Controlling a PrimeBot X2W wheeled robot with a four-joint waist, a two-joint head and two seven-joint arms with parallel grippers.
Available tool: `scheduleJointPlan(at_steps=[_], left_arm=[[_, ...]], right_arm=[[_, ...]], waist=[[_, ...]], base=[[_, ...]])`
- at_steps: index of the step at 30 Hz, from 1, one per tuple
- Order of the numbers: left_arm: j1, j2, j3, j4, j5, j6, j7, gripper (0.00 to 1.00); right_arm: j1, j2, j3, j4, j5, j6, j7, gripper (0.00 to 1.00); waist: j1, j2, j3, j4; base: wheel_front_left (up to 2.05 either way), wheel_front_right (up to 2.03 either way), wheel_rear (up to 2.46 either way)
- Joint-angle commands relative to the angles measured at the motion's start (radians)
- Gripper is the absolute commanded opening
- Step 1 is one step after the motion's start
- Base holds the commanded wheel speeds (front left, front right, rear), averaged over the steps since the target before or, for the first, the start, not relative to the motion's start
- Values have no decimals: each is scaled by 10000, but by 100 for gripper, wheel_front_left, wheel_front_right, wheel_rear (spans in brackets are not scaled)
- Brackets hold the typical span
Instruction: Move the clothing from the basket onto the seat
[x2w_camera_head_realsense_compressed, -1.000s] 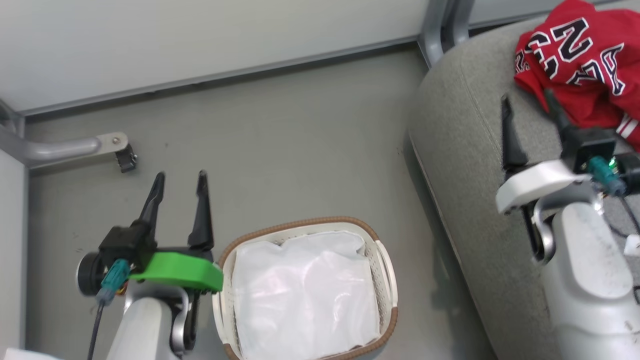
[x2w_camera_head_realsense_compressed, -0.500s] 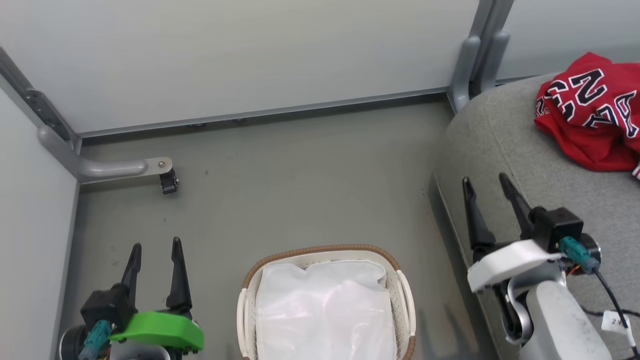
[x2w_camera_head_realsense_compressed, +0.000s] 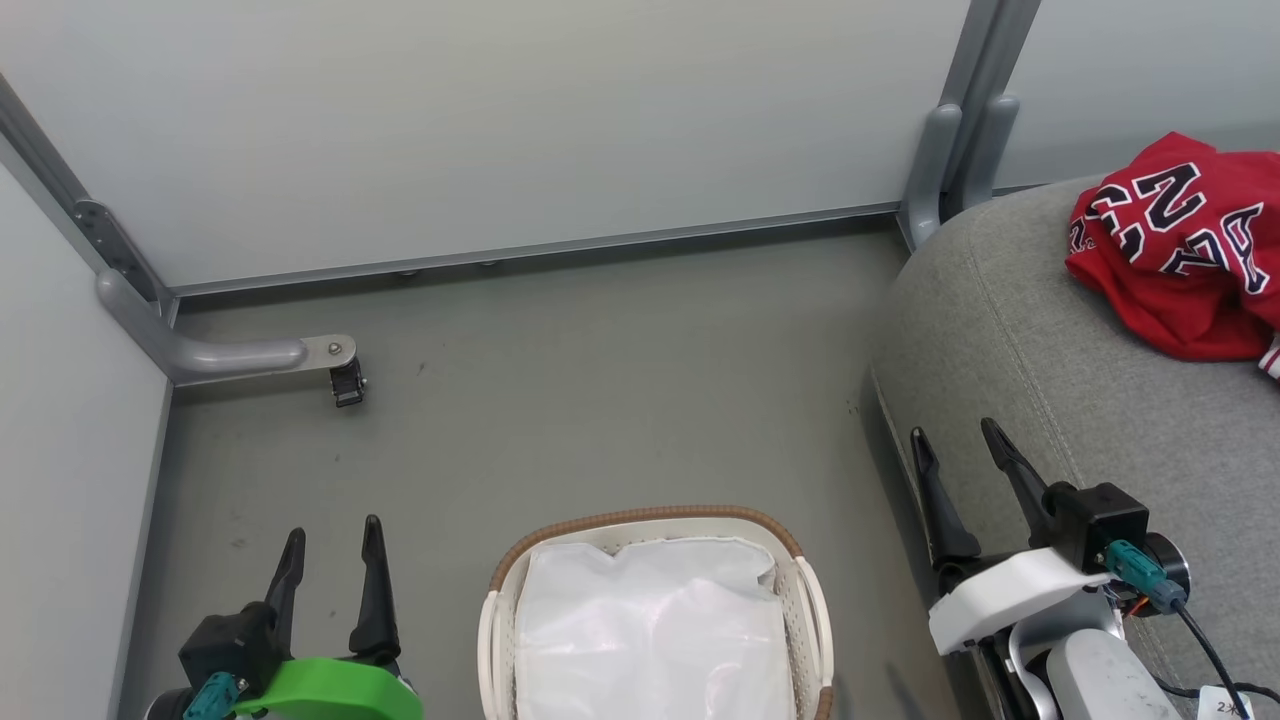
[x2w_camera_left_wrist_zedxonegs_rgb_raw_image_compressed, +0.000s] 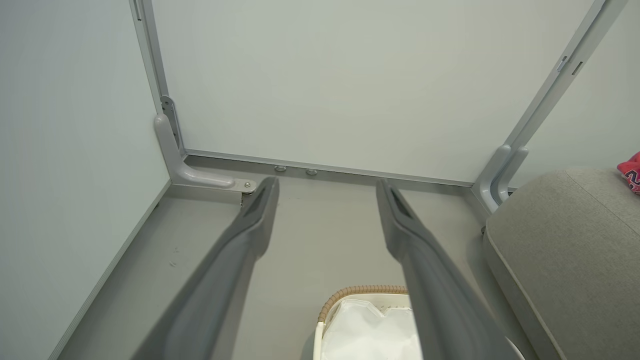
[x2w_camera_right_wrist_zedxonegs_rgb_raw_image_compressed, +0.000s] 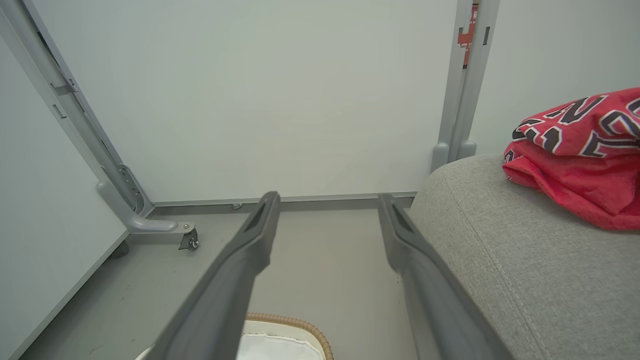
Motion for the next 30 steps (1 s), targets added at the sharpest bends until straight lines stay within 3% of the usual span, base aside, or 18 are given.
scheduleJointPlan(at_steps=[1,17,18,22,30], left_arm=[[171,-1,-4,9,-54,15,8,100],[128,2,29,-211,-187,-11,8,100],[15,-8,27,-172,-178,13,4,0],[39,-36,16,197,-189,15,15,0],[-102,-32,205,133,-1593,-37,437,0]], right_arm=[[148,-34,26,-29,55,-15,-1,100],[174,-33,41,56,126,-15,0,100],[34,4,49,61,92,0,0,0],[197,50,69,389,110,2,11,0],[222,19,-124,282,1662,1,394,0]], waist=[[1,0,-3,-31],[1,0,-30,-45],[1,0,-30,-46],[1,0,-32,-47],[1,0,-62,-71]], base=[[0,0,0],[0,0,0],[0,0,0],[0,0,0],[0,0,0]])
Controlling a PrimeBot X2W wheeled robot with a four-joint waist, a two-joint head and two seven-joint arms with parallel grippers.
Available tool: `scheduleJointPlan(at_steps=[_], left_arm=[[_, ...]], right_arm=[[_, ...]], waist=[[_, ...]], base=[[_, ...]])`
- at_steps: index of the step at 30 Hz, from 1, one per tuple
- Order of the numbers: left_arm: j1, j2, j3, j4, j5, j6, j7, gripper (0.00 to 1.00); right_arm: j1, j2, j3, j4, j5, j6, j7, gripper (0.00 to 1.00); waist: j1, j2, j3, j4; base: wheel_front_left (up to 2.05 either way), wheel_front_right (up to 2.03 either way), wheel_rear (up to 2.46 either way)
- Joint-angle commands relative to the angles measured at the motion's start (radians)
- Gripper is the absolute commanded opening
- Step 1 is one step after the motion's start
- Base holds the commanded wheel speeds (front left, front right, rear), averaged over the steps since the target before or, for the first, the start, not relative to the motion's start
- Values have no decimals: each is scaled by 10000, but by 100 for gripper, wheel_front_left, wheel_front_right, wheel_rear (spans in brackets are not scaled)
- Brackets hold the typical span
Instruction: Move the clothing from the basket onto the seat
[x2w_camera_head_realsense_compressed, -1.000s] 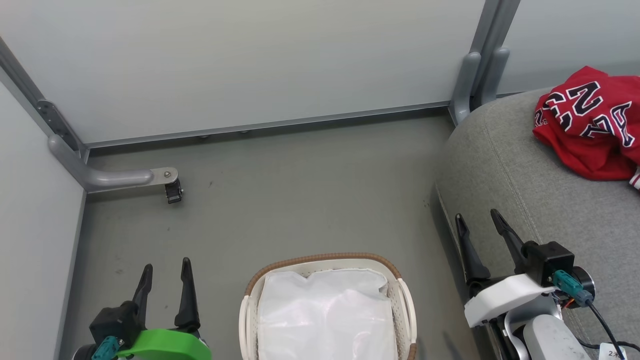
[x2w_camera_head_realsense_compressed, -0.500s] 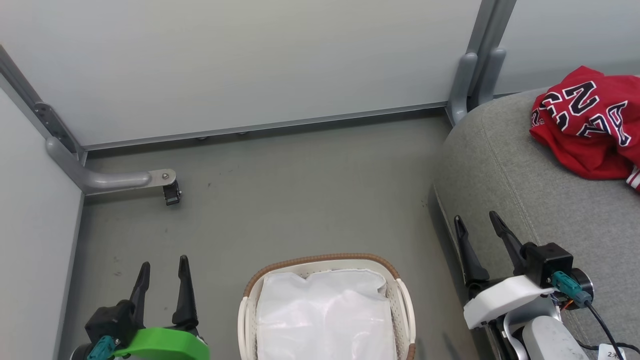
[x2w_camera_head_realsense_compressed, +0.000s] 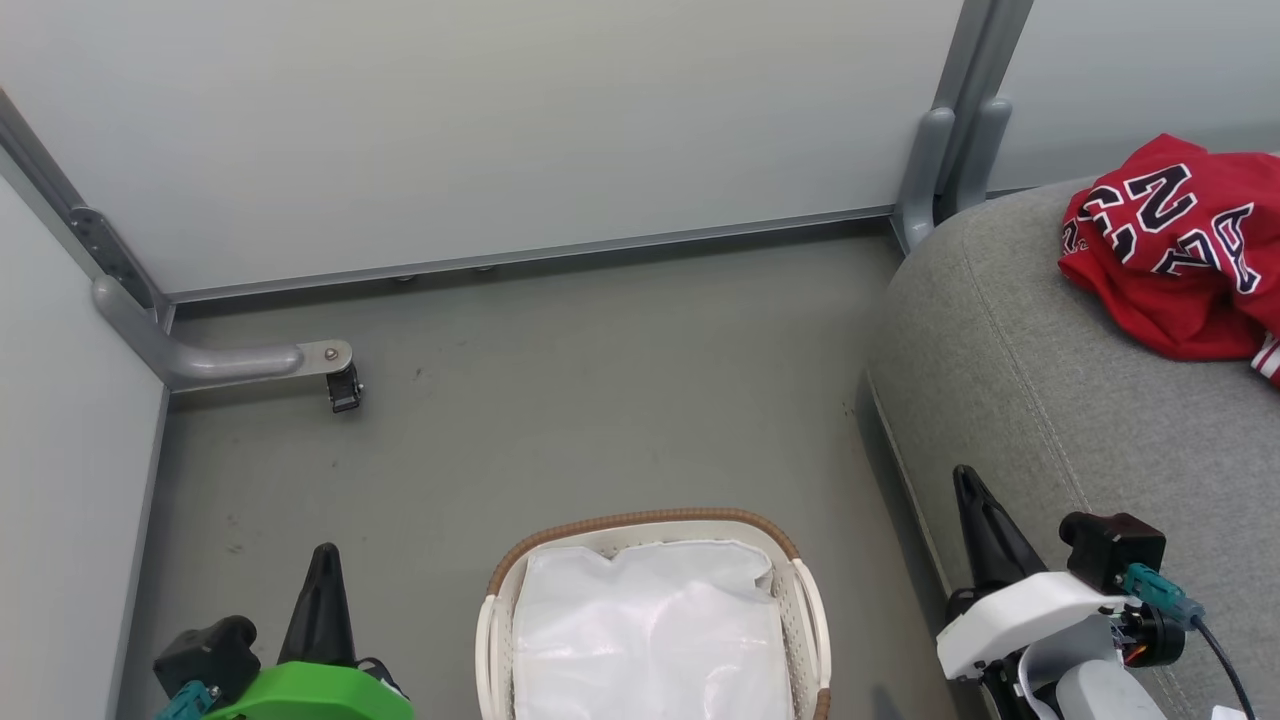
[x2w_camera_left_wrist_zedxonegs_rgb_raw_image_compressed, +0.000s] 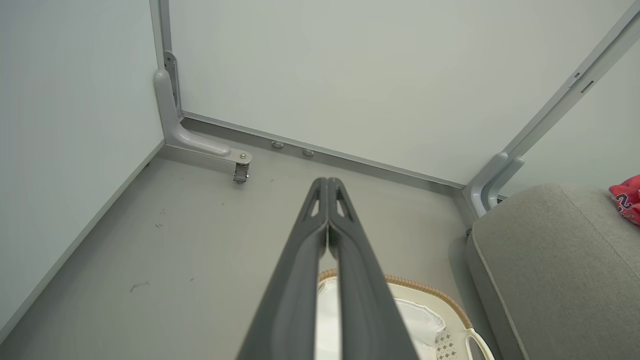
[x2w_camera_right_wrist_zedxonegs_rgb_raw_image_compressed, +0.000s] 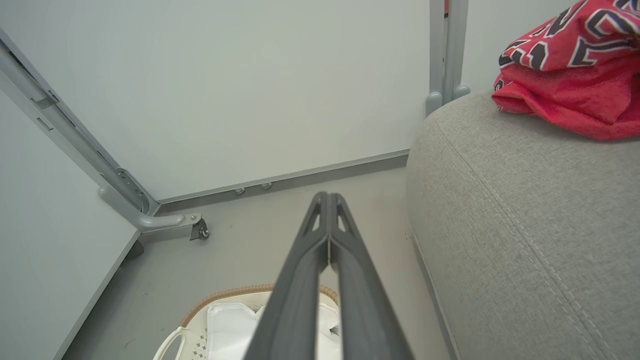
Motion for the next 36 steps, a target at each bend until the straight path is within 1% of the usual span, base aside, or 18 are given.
scheduleJointPlan(at_steps=[1,18,36], left_arm=[[-163,16,89,-186,-411,-43,86,0],[-396,25,400,-361,-2979,-137,824,0],[-598,35,677,-499,-5204,-217,1472,0]], right_arm=[[-126,-44,-88,-197,475,1,96,0],[-83,-92,-461,-381,3278,-1,812,0],[-39,-122,-803,-541,5702,-3,1451,0]], waist=[[1,0,-6,-5],[1,0,-69,-56],[1,0,-135,-109]], base=[[0,0,0],[0,0,0],[0,0,0]])
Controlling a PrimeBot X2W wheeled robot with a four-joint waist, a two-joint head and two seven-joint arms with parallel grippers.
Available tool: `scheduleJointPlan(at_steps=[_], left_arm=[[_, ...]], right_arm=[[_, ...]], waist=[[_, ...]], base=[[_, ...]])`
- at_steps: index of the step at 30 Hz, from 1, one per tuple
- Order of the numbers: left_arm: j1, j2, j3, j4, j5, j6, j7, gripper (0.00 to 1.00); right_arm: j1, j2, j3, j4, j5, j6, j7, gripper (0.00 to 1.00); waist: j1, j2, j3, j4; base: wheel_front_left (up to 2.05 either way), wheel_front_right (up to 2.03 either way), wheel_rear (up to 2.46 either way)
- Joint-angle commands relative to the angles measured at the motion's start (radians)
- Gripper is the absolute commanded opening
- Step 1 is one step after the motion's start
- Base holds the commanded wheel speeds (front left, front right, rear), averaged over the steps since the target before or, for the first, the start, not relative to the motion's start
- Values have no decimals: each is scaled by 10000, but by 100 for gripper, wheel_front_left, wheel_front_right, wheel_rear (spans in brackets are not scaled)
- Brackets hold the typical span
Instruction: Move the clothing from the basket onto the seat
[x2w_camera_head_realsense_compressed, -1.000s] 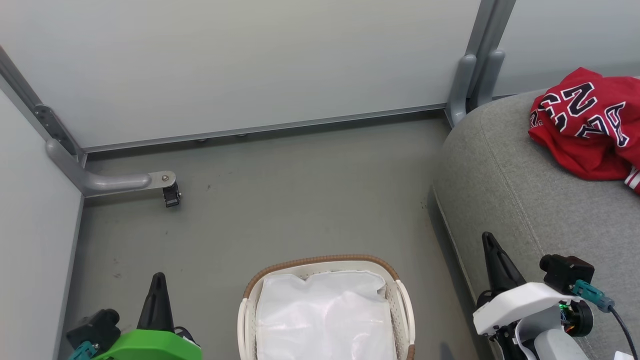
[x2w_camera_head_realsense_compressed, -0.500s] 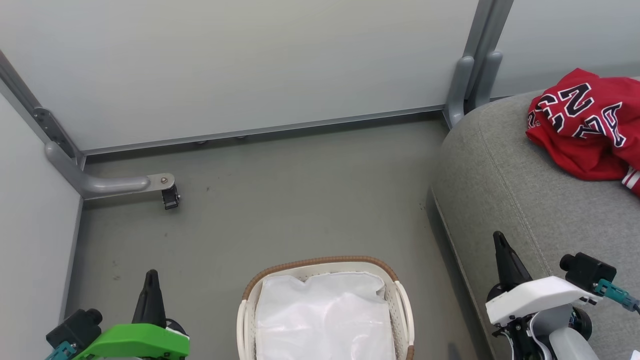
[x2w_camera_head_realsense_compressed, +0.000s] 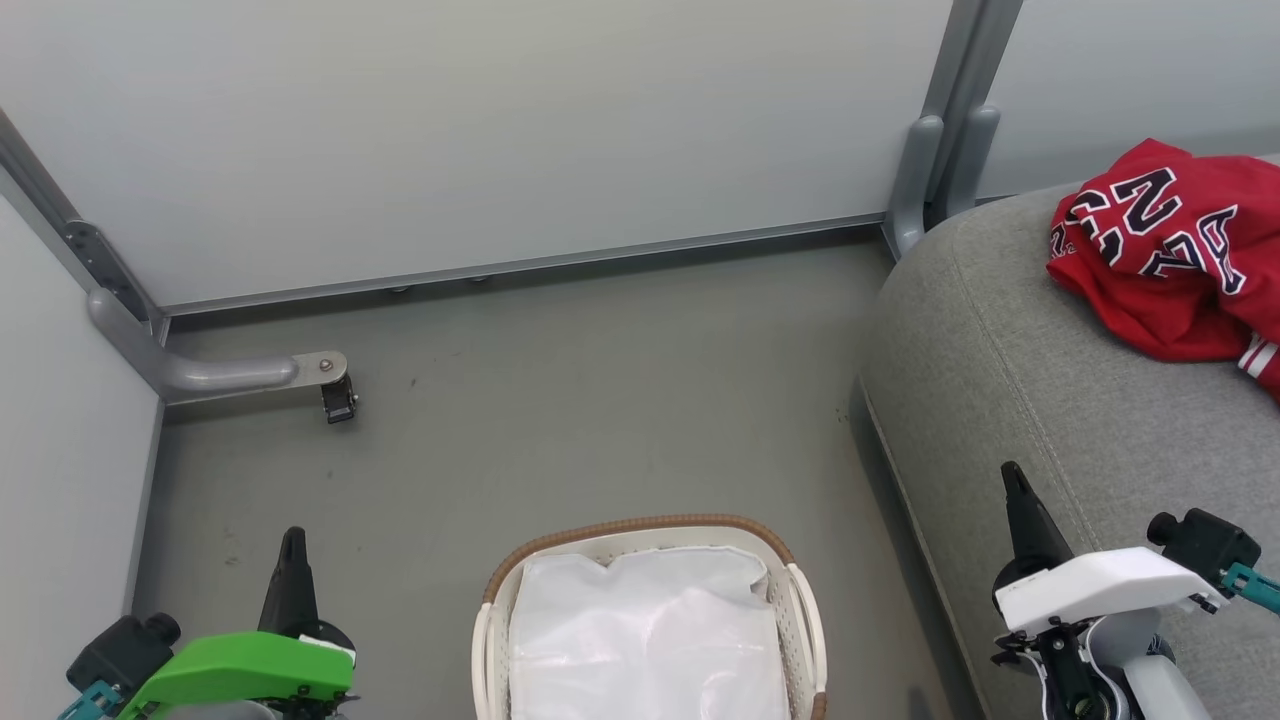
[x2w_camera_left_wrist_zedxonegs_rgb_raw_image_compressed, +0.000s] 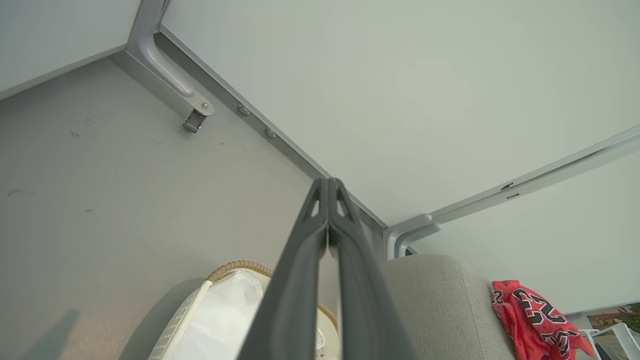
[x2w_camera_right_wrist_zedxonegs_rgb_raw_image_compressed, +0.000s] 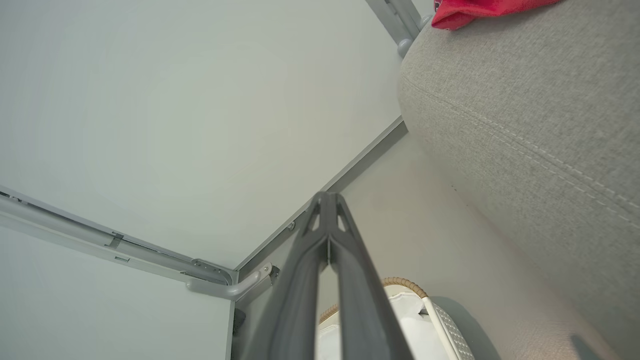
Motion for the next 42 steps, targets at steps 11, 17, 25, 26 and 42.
scheduleJointPlan(at_steps=[11,17,25,26,42], left_arm=[[-393,41,218,-228,-1472,-89,411,0],[-434,43,287,-261,-2059,-107,585,0],[-508,48,379,-301,-2798,-129,799,0],[-521,48,393,-309,-2896,-134,822,0],[-627,55,556,-380,-4214,-185,1218,0]], right_arm=[[-21,-85,-265,-245,1605,-5,420,0],[-8,-89,-360,-285,2239,-6,590,0],[10,-93,-479,-335,3026,-6,812,0],[12,-93,-495,-343,3132,-6,835,0],[47,-97,-715,-426,4549,-8,1240,0]], waist=[[0,0,-47,-37],[0,0,-69,-55],[0,0,-98,-78],[0,0,-102,-82],[0,0,-162,-129]], base=[[0,0,0],[0,0,0],[0,0,0],[0,0,0],[0,0,0]])
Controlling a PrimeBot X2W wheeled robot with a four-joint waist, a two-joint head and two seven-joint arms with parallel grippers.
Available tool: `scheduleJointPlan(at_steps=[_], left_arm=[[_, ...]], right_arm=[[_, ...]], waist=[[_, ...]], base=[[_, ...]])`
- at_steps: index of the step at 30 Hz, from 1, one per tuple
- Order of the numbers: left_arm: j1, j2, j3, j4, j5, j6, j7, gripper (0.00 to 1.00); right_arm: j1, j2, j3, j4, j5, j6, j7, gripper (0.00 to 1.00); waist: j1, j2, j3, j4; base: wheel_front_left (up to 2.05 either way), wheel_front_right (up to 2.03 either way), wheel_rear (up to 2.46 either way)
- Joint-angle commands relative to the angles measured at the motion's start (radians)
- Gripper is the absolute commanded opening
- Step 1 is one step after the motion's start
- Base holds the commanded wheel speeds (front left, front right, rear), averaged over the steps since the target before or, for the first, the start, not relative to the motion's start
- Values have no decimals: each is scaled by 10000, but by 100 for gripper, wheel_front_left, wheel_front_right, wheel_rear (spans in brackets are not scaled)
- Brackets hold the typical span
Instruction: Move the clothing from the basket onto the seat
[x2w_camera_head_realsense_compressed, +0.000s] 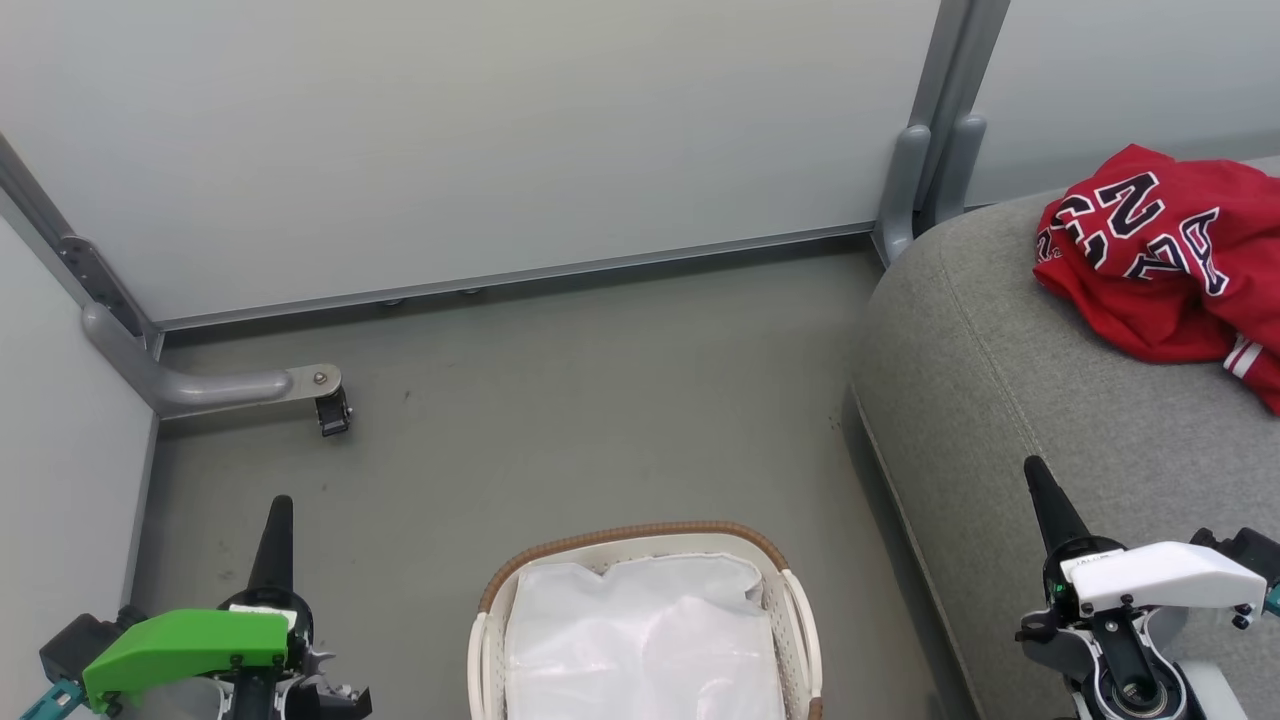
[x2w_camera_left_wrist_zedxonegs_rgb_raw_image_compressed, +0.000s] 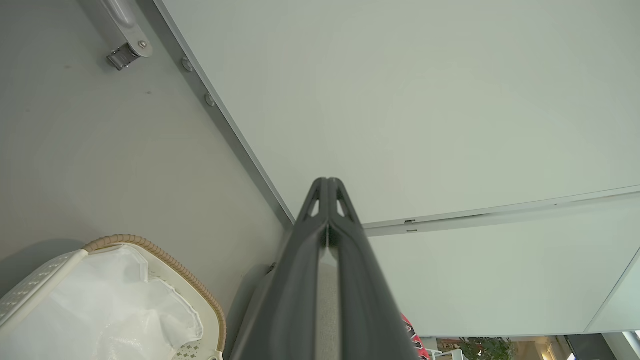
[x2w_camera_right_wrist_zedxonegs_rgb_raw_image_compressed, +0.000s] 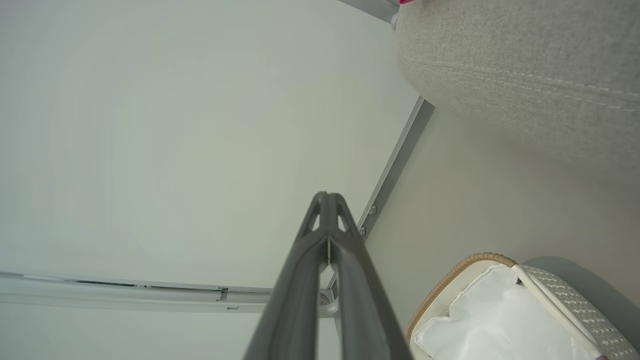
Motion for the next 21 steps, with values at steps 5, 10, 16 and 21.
scheduleJointPlan(at_steps=[5,10,16,21], left_arm=[[-258,53,93,-107,-556,-63,168,0],[-285,55,136,-125,-901,-72,264,0],[-329,57,192,-152,-1331,-90,391,0],[-357,60,240,-171,-1653,-109,487,0]], right_arm=[[44,-70,-112,-121,573,-6,176,0],[55,-70,-170,-144,950,-7,275,0],[68,-69,-243,-170,1405,-6,404,0],[78,-68,-301,-188,1753,-7,508,0]], waist=[[0,0,-20,-16],[0,0,-38,-31],[0,0,-61,-48],[0,0,-79,-63]], base=[[0,0,0],[0,0,0],[0,0,0],[0,0,0]])
